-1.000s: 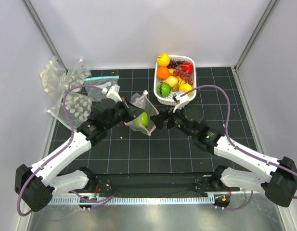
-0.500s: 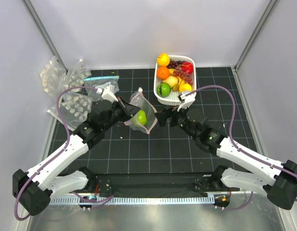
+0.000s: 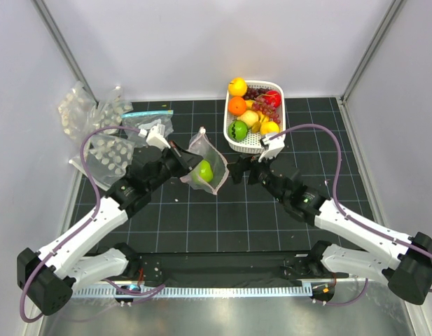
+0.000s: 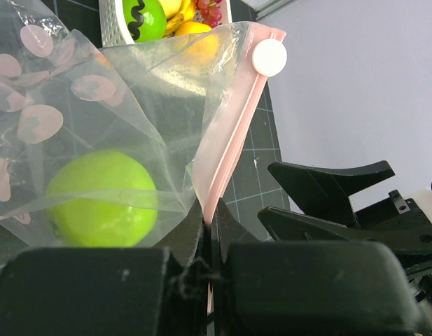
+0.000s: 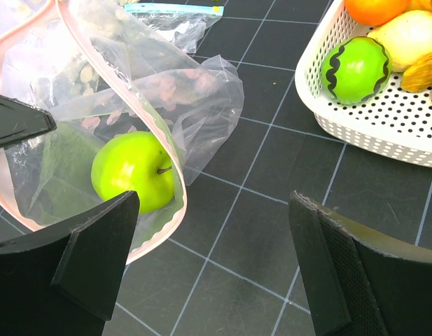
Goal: Place the food in the zip-top bag and seal the zipper
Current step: Adjust the zipper food storage bag at the center of the board.
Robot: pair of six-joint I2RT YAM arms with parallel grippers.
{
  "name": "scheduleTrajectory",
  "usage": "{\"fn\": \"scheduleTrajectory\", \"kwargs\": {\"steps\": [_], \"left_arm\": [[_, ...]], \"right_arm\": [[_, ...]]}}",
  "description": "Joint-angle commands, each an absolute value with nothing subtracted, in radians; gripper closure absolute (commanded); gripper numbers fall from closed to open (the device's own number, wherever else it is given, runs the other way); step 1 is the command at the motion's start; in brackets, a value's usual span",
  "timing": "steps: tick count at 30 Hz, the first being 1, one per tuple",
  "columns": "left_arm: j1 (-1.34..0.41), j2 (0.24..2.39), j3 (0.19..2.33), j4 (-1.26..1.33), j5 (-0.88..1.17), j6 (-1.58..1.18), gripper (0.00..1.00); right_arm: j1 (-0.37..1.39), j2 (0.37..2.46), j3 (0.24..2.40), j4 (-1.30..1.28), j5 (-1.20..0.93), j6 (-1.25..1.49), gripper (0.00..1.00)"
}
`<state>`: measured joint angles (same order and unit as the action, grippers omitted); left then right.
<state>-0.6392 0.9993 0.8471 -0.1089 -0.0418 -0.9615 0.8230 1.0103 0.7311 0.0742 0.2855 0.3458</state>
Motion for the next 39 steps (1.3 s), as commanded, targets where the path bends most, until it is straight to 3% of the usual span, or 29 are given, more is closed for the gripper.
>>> {"fn": "scheduleTrajectory", "kwargs": {"steps": [1, 8, 19, 23, 24, 26, 27, 30, 39], "left_arm": [[-0.632, 0.985, 0.851, -0.08, -0.049, -0.95, 0.99], [-0.634, 0.97, 0.85, -0.08, -0.055, -0.945, 0.99], [-0.632, 0.957, 0.847, -0.081, -0.064, -0.942, 0.99], [-0.634, 0.96, 0.848, -0.081, -0.06, -0.94, 0.99], [-0.634, 0.96, 0.848, -0.081, -0.06, -0.94, 0.99], [-0.632, 0.962, 0.851, -0.081, -0.055, -0.937, 0.99], [-0.634, 0.966, 0.853, -0.083, -0.052, -0.93, 0.99], [-0.634, 0.994, 0.877, -0.101, -0.028, -0.907, 1.0], [-0.652, 1.068, 0.94, -0.144, 0.025, -0.877, 1.0]], "right_arm": [[0.828, 1.009, 0.762, 0.095, 0.307, 0.356, 0.06], [0.828, 1.045, 0.779, 0.072, 0.314, 0.37, 0.07], [0.828, 1.154, 0.798, 0.11, 0.224, 0.407, 0.16], [0.828, 1.183, 0.805, 0.117, 0.195, 0.414, 0.37], [0.83, 1.184, 0.808, 0.114, 0.195, 0.413, 0.49], [0.828, 1.183, 0.818, 0.1, 0.195, 0.41, 0.6], [0.828, 1.174, 0.822, 0.092, 0.202, 0.407, 0.75], [0.828, 1.141, 0.86, 0.028, 0.279, 0.397, 0.99], [0.83, 0.945, 0.891, -0.149, 0.485, 0.321, 0.99]]}}
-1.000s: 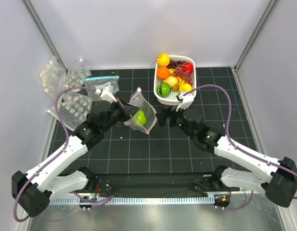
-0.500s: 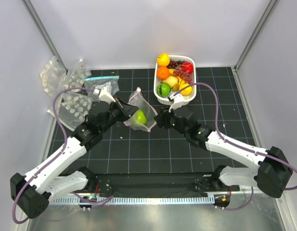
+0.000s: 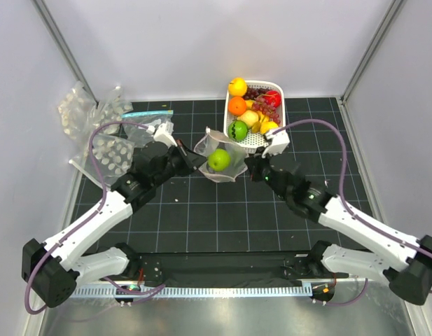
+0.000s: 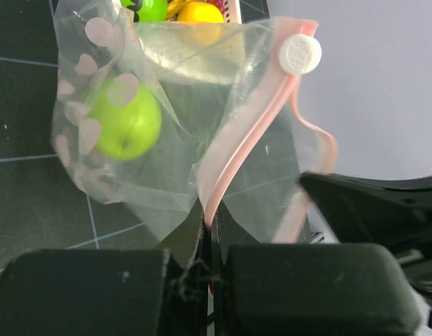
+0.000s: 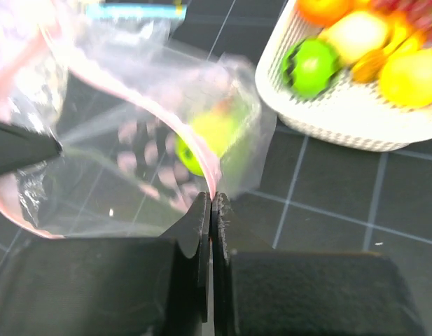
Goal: Place the food in the zip-top bag and seal the zipper
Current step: Adjust the zipper food storage bag at the center of the board.
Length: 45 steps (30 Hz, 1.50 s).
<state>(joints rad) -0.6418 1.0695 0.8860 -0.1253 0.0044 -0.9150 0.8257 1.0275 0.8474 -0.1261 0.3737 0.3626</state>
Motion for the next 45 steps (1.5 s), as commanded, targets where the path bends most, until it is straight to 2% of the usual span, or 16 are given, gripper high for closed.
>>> {"fn": "scheduleTrajectory", "kwargs": {"steps": [1, 4, 8, 15, 22, 25, 26, 28, 29, 32, 37, 40, 45], "left_arm": [[-0.655, 1.065, 0.945, -0.147, 0.018, -0.874, 1.0], [-0.664, 1.048, 0.948, -0.156, 0.009, -0.859, 1.0], [-0.666, 0.955, 0.946, -0.198, -0.116, -0.822, 1.0], [-0.762, 0.766, 0.902, -0.212, -0.426, -0.74, 1.0], [-0.808, 0.85, 0.926, -0.212, -0.483, -0.712, 1.0], [-0.81, 0.882, 0.937, -0.213, -0.477, -0.707, 1.0], [-0.808, 0.882, 0.937, -0.213, -0.48, -0.704, 1.0], [-0.808, 0.876, 0.936, -0.215, -0.509, -0.698, 1.0], [-0.808, 0.871, 0.931, -0.216, -0.52, -0.693, 1.0], [-0.808, 0.859, 0.922, -0.216, -0.561, -0.692, 1.0], [-0.808, 0.887, 0.933, -0.23, -0.612, -0.69, 1.0], [-0.807, 0.908, 0.948, -0.273, -0.693, -0.678, 1.0], [-0.808, 0.879, 0.977, -0.371, -0.905, -0.689, 1.0]], "right_arm": [[0.83, 0.908, 0.888, -0.155, 0.503, 0.311, 0.99], [0.83, 0.862, 0.859, -0.129, 0.502, 0.298, 0.99], [0.828, 0.879, 0.856, -0.115, 0.454, 0.298, 0.99], [0.83, 0.909, 0.839, -0.072, 0.411, 0.305, 0.99], [0.83, 0.98, 0.836, -0.034, 0.371, 0.321, 0.97], [0.828, 1.003, 0.844, -0.037, 0.36, 0.33, 0.85], [0.828, 1.003, 0.847, -0.038, 0.359, 0.333, 0.71], [0.828, 1.003, 0.848, -0.041, 0.362, 0.333, 0.58], [0.828, 0.996, 0.847, -0.04, 0.364, 0.334, 0.48], [0.828, 0.974, 0.836, -0.038, 0.376, 0.334, 0.35], [0.828, 0.95, 0.828, -0.041, 0.394, 0.334, 0.2], [0.828, 0.937, 0.819, -0.037, 0.422, 0.336, 0.16], [0.828, 0.933, 0.813, -0.037, 0.456, 0.344, 0.14]]}}
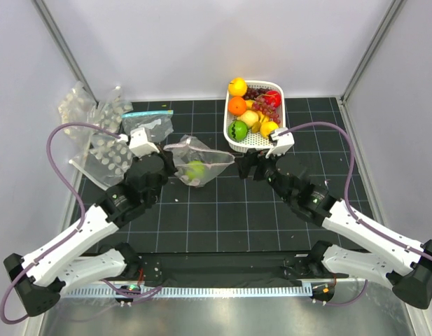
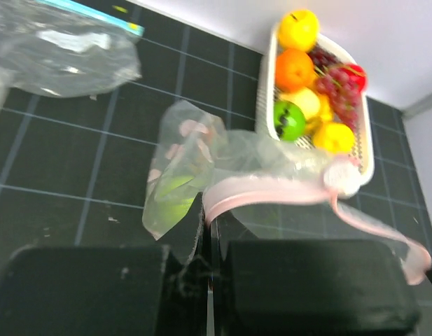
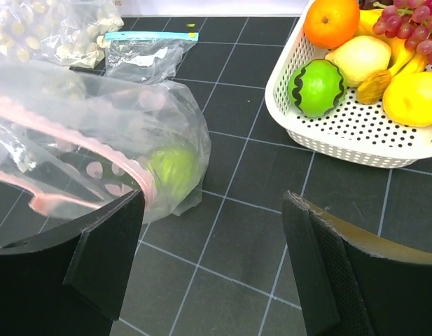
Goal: Place the food in the zip-top bag and seal the zipper
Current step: Adjust the zipper food storage bag at the center of the board.
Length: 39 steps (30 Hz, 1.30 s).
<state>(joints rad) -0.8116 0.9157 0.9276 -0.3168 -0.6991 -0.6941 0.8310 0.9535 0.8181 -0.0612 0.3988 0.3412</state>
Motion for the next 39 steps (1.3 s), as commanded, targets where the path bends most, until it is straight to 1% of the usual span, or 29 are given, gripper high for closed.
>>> {"fn": "scheduleTrajectory", "kwargs": {"steps": [1, 2, 5, 6, 8, 10, 12, 15, 20, 24, 26, 29, 39], "left_arm": [[-0.813, 0.864, 0.976, -0.385, -0.954, -0.708, 1.0], [-0.824, 0.844, 0.967, -0.403, -1.05, -0.716, 1.0], [-0.871, 0.729, 0.907, -0.391, -1.228, -0.742, 1.0], [-0.885, 0.7, 0.89, -0.368, -1.247, -0.729, 1.0], [-0.923, 0.638, 0.855, -0.238, -1.252, -0.609, 1.0], [-0.939, 0.647, 0.835, -0.169, -1.23, -0.539, 1.0], [-0.939, 0.696, 0.85, -0.134, -1.16, -0.5, 1.0], [-0.939, 0.866, 0.909, -0.156, -1.073, -0.469, 1.0], [-0.939, 1.164, 1.11, -0.349, -0.948, -0.453, 0.99], [-0.939, 1.316, 1.251, -0.529, -0.913, -0.463, 1.0], [-0.939, 1.345, 1.293, -0.59, -0.907, -0.472, 1.0], [-0.939, 1.351, 1.293, -0.604, -0.899, -0.477, 1.0], [-0.939, 1.252, 1.23, -0.549, -0.819, -0.454, 0.96]], "right_arm": [[0.828, 0.934, 0.813, -0.038, 0.456, 0.345, 0.14], [0.828, 0.934, 0.813, -0.038, 0.456, 0.345, 0.14], [0.828, 0.93, 0.811, -0.038, 0.457, 0.348, 0.14], [0.828, 0.93, 0.811, -0.038, 0.459, 0.348, 0.14], [0.828, 0.931, 0.813, -0.041, 0.463, 0.347, 0.13], [0.828, 0.933, 0.815, -0.043, 0.466, 0.35, 0.12], [0.828, 0.934, 0.816, -0.046, 0.465, 0.35, 0.12], [0.828, 0.936, 0.816, -0.046, 0.469, 0.35, 0.11], [0.828, 0.939, 0.816, -0.048, 0.471, 0.35, 0.1], [0.828, 0.949, 0.818, -0.049, 0.485, 0.348, 0.1], [0.828, 0.96, 0.822, -0.061, 0.503, 0.35, 0.09], [0.818, 0.997, 0.841, -0.097, 0.563, 0.357, 0.09], [0.741, 1.126, 0.861, -0.058, 0.506, 0.356, 0.09]]}}
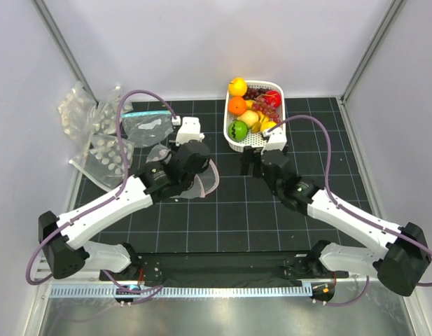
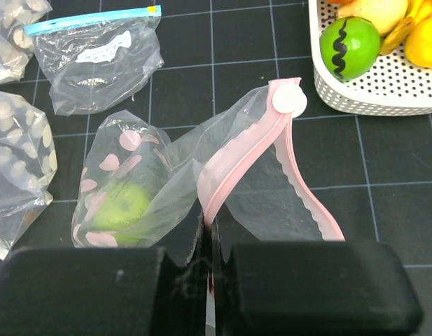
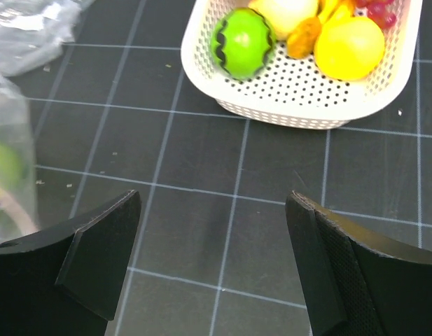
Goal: Place the food in the zip-top bag and seal the zipper
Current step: Adjust the zipper food storage bag at the center of the board, then pick up the fake fruit from the bin.
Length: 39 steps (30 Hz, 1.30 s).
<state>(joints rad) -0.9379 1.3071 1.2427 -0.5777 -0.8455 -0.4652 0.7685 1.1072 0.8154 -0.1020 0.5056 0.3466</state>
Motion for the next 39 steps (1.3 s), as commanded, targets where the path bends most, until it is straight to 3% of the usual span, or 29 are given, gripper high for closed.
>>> {"fn": "scheduleTrajectory", "kwargs": {"steps": [1, 8, 12, 37, 39], "left_arm": [[-0.939, 1.246, 1.226, -0.546, -0.818, -0.454, 0.95], [-0.939, 1.174, 1.138, -0.448, -0.781, -0.48, 0.99], [-0.939, 1.155, 1.118, -0.413, -0.775, -0.489, 1.0], [-0.939, 1.14, 1.094, -0.384, -0.729, -0.523, 1.0], [-0.939, 1.134, 1.092, -0.384, -0.73, -0.523, 1.0]], "right_arm": [[0.706, 1.138, 0.865, -0.046, 0.497, 0.354, 0.08], [0.517, 1.343, 0.989, 0.027, 0.301, 0.394, 0.09], [0.499, 1.465, 1.061, 0.06, 0.305, 0.37, 0.0], [0.423, 2.181, 1.574, 0.169, 0.224, 0.449, 0.0], [0.425, 2.197, 1.586, 0.161, 0.25, 0.465, 0.1]]}}
